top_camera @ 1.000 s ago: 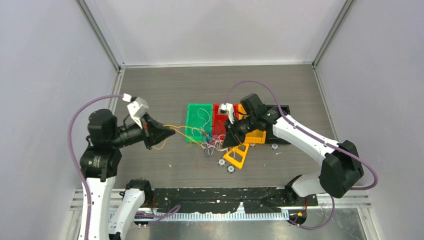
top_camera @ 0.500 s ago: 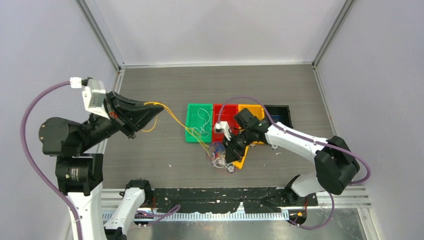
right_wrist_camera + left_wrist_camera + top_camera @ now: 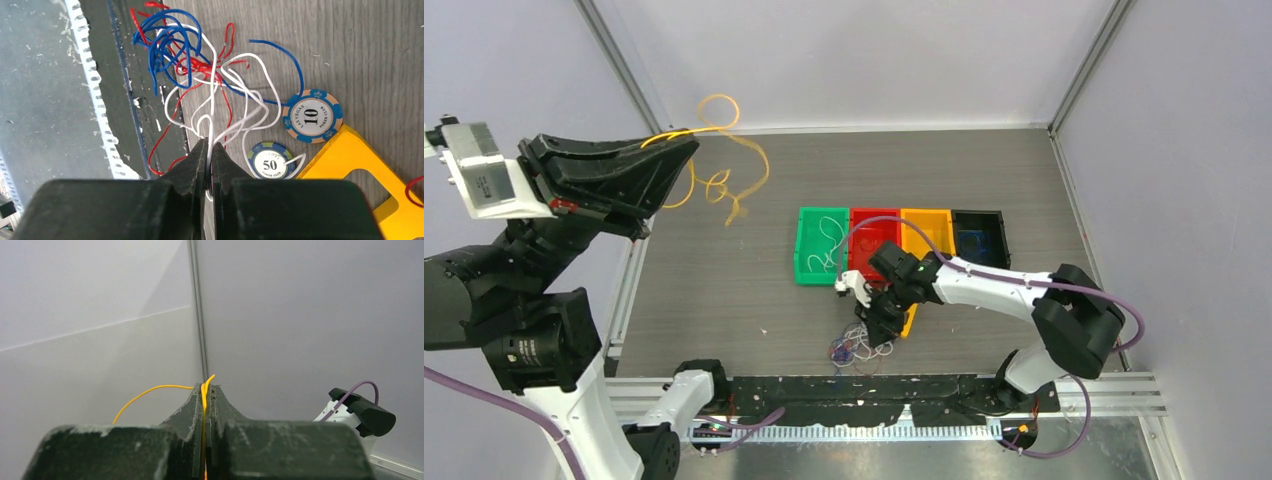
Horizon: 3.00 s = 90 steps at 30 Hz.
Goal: Untangle the cables
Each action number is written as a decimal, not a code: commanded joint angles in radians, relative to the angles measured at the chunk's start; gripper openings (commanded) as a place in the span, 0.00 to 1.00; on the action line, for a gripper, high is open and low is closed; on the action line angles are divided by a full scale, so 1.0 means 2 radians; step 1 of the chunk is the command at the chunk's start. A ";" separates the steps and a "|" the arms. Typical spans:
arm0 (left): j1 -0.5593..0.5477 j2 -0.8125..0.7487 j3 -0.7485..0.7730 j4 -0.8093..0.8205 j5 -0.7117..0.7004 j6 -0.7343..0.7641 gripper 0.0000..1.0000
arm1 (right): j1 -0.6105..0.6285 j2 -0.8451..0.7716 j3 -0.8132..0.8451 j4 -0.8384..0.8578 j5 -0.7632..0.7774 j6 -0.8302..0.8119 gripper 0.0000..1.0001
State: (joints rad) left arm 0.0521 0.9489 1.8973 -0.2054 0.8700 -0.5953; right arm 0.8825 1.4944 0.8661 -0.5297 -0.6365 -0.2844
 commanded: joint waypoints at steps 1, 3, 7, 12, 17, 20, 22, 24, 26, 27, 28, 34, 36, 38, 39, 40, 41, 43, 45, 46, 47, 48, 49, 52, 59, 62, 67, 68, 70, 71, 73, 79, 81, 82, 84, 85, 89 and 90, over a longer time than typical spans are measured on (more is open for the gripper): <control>0.003 0.024 0.018 0.012 -0.009 -0.016 0.00 | 0.009 0.021 0.045 0.024 0.024 0.000 0.15; 0.004 0.017 -0.014 0.013 -0.003 -0.021 0.00 | 0.008 0.024 0.070 0.022 0.029 0.005 0.20; 0.004 -0.009 -0.096 0.024 0.006 -0.016 0.00 | 0.001 0.004 0.125 0.016 0.026 0.015 0.57; 0.003 -0.039 -0.185 0.010 0.025 -0.002 0.00 | -0.039 -0.058 0.179 -0.038 -0.002 0.007 0.86; 0.001 -0.049 -0.242 -0.026 0.042 0.003 0.00 | -0.088 -0.109 0.272 -0.128 -0.016 -0.033 0.92; -0.014 -0.047 -0.261 -0.052 0.054 -0.003 0.00 | -0.096 -0.124 0.319 -0.148 0.003 -0.051 0.96; -0.024 -0.048 -0.273 -0.070 0.051 -0.001 0.00 | -0.096 -0.121 0.359 -0.133 0.025 -0.042 0.97; -0.052 -0.049 -0.287 -0.077 0.044 -0.006 0.00 | -0.094 -0.111 0.403 -0.101 0.046 -0.022 0.96; -0.065 -0.046 -0.297 -0.079 0.043 -0.017 0.00 | -0.080 -0.095 0.437 -0.073 0.068 -0.006 0.95; -0.071 -0.043 -0.297 -0.079 0.044 -0.023 0.00 | -0.075 -0.080 0.448 -0.068 0.076 -0.004 0.95; -0.075 -0.038 -0.298 -0.079 0.047 -0.030 0.00 | -0.063 -0.072 0.471 -0.059 0.078 -0.004 0.95; -0.093 -0.012 -0.306 -0.016 0.093 -0.105 0.00 | -0.007 -0.017 0.530 -0.035 0.057 -0.013 0.95; -0.104 -0.007 -0.308 0.006 0.108 -0.127 0.00 | 0.007 -0.001 0.536 -0.026 0.050 -0.010 0.95; -0.109 -0.003 -0.315 0.036 0.114 -0.145 0.00 | 0.017 0.019 0.544 -0.021 0.028 -0.007 0.95; -0.110 -0.001 -0.318 0.047 0.115 -0.155 0.00 | 0.024 0.023 0.547 -0.020 0.022 -0.003 0.96; -0.109 0.001 -0.322 0.061 0.116 -0.165 0.00 | 0.028 0.029 0.546 -0.019 0.009 -0.001 0.98; -0.109 0.005 -0.324 0.074 0.118 -0.172 0.00 | 0.035 0.031 0.543 -0.019 0.003 0.004 0.99; -0.109 0.009 -0.328 0.107 0.117 -0.191 0.00 | 0.046 0.036 0.530 -0.013 -0.010 0.014 0.95; -0.109 0.014 -0.330 0.139 0.117 -0.210 0.00 | 0.057 0.040 0.518 -0.009 -0.013 0.017 0.88; -0.109 0.017 -0.329 0.152 0.117 -0.219 0.00 | 0.060 0.043 0.514 -0.006 -0.012 0.018 0.84; -0.109 0.018 -0.328 0.163 0.117 -0.226 0.00 | 0.066 0.044 0.505 -0.005 -0.008 0.017 0.82; -0.109 0.019 -0.327 0.170 0.118 -0.231 0.00 | 0.068 0.046 0.500 -0.002 0.005 0.017 0.79; -0.107 0.019 -0.325 0.174 0.118 -0.235 0.00 | 0.069 0.047 0.491 0.000 0.012 0.018 0.77; -0.097 0.016 -0.324 0.189 0.122 -0.248 0.00 | 0.070 0.046 0.477 0.011 0.069 0.026 0.52; -0.035 -0.008 -0.372 0.220 0.151 -0.270 0.00 | 0.026 0.017 0.460 0.014 0.091 0.062 0.06; -0.029 -0.035 -0.411 0.162 0.153 -0.212 0.00 | -0.022 0.005 0.467 0.028 0.044 0.104 0.05; -0.034 -0.058 -0.438 -0.057 0.080 0.012 0.00 | -0.059 -0.009 0.501 0.044 -0.044 0.140 0.05; -0.038 -0.053 -0.441 -0.079 0.065 0.032 0.00 | -0.062 -0.011 0.509 0.049 -0.053 0.146 0.05; -0.057 -0.042 -0.445 -0.086 0.048 0.041 0.00 | -0.064 -0.016 0.517 0.063 -0.077 0.166 0.05; -0.075 -0.037 -0.445 -0.084 0.033 0.038 0.00 | -0.064 -0.018 0.518 0.070 -0.091 0.188 0.05; -0.127 -0.027 -0.440 -0.063 0.011 0.031 0.00 | -0.065 -0.017 0.519 0.111 -0.113 0.227 0.05; -0.227 -0.001 -0.444 0.068 -0.007 -0.027 0.00 | -0.066 -0.020 0.467 0.241 -0.157 0.370 0.05; -0.240 0.001 -0.462 0.141 -0.001 -0.068 0.00 | -0.070 -0.020 0.462 0.254 -0.153 0.384 0.06; -0.247 0.003 -0.467 0.160 0.002 -0.077 0.00 | -0.072 -0.021 0.462 0.255 -0.148 0.385 0.05; -0.260 0.002 -0.470 0.167 0.010 -0.074 0.00 | -0.089 -0.023 0.459 0.258 -0.132 0.394 0.05; -0.265 0.000 -0.472 0.164 0.012 -0.069 0.00 | -0.103 -0.024 0.456 0.259 -0.126 0.396 0.05; -0.290 -0.010 -0.468 0.133 -0.009 -0.029 0.00 | -0.131 -0.036 0.434 0.269 -0.100 0.401 0.05; -0.294 -0.008 -0.463 0.125 -0.017 -0.021 0.00 | -0.132 -0.038 0.428 0.282 -0.102 0.411 0.05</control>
State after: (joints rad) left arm -0.4992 0.9459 0.9592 0.0593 0.8654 -0.6968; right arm 0.6537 1.4860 1.7424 -0.1234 -0.8890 0.4690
